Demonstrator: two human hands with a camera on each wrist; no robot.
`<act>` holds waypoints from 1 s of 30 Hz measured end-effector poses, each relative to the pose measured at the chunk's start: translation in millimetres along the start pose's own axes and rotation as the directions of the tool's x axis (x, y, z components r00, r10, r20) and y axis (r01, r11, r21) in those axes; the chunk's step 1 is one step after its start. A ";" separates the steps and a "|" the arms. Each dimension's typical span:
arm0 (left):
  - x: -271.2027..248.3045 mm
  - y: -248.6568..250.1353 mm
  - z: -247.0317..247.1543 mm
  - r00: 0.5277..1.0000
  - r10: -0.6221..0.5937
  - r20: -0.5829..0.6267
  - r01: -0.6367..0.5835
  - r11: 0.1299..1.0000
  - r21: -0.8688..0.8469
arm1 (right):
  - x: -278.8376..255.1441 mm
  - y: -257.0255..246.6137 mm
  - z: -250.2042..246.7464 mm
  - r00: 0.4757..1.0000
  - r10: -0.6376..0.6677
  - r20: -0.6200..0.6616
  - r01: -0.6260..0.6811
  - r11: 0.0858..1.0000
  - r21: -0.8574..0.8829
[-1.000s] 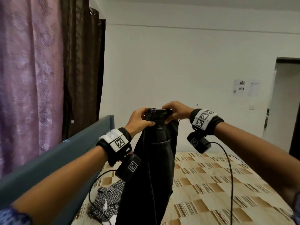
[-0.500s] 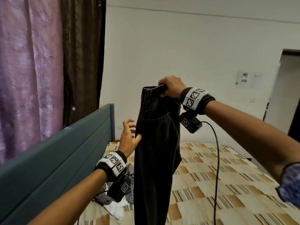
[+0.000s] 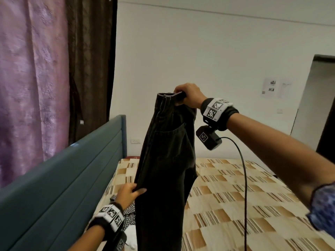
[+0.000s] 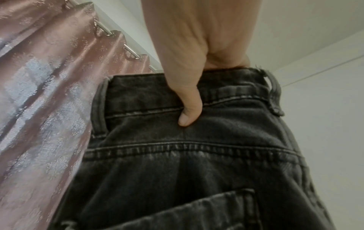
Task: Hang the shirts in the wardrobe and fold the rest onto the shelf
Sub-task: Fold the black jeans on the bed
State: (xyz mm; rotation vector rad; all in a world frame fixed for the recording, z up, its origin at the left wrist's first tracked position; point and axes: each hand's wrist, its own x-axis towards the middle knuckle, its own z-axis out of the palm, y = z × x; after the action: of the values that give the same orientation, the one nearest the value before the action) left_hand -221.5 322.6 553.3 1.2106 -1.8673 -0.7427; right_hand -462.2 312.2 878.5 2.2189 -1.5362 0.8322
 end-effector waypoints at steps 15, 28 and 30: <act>-77.3 -28.6 -109.2 0.992 -0.079 -0.094 0.071 0.994 -0.082 | -3.7 -12.0 56.0 0.992 -0.109 -0.058 0.123 0.858 0.499; -178.2 -60.6 181.7 0.530 -0.494 0.689 0.470 0.848 0.247 | -280.2 171.1 131.5 0.782 -0.173 0.599 0.087 0.982 0.169; -189.7 -52.4 224.0 0.501 -0.526 0.687 0.435 0.839 0.325 | -349.6 207.0 151.5 0.696 -0.133 0.706 0.168 0.986 0.020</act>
State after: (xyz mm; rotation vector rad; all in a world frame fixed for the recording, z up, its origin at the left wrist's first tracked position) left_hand -339.4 491.6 337.8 1.7034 -2.2437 -1.7093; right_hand -699.7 409.6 529.0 2.7499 -1.5821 -0.1694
